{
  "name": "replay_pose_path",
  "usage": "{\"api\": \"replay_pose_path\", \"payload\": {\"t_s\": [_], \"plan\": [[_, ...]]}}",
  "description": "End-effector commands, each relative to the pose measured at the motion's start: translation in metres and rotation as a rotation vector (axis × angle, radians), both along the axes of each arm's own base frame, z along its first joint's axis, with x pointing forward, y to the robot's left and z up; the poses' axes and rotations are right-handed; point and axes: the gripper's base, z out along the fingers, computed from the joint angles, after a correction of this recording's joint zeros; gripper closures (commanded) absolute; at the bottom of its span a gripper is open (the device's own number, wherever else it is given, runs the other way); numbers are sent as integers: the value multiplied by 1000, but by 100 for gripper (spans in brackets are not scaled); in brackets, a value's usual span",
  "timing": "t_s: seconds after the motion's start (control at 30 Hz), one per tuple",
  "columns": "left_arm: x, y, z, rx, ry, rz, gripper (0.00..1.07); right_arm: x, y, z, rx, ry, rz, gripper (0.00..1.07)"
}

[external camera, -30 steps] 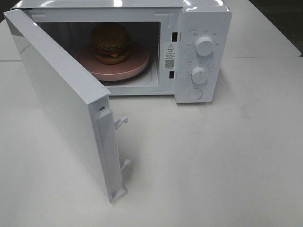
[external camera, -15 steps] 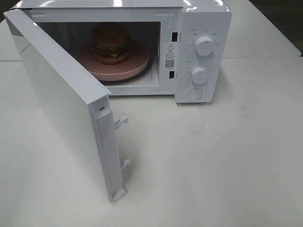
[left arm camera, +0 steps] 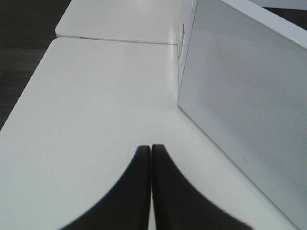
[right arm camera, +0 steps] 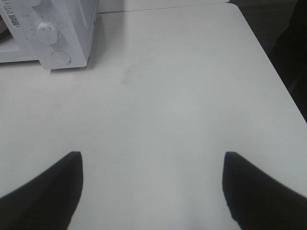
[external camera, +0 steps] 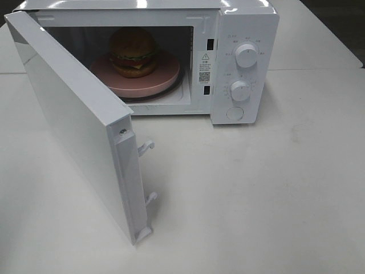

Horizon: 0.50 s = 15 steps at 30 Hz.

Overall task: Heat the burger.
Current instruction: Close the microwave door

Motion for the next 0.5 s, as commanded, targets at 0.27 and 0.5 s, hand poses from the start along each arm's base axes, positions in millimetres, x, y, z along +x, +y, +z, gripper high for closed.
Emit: {"api": "replay_pose_path", "payload": {"t_s": [0.27, 0.5], "plan": [[35, -2, -43, -16, -289, -15, 107, -3, 0, 0, 1, -30, -8, 32], [51, -4, -63, 3, -403, -43, 107, -3, 0, 0, 1, -30, -8, 32]]}}
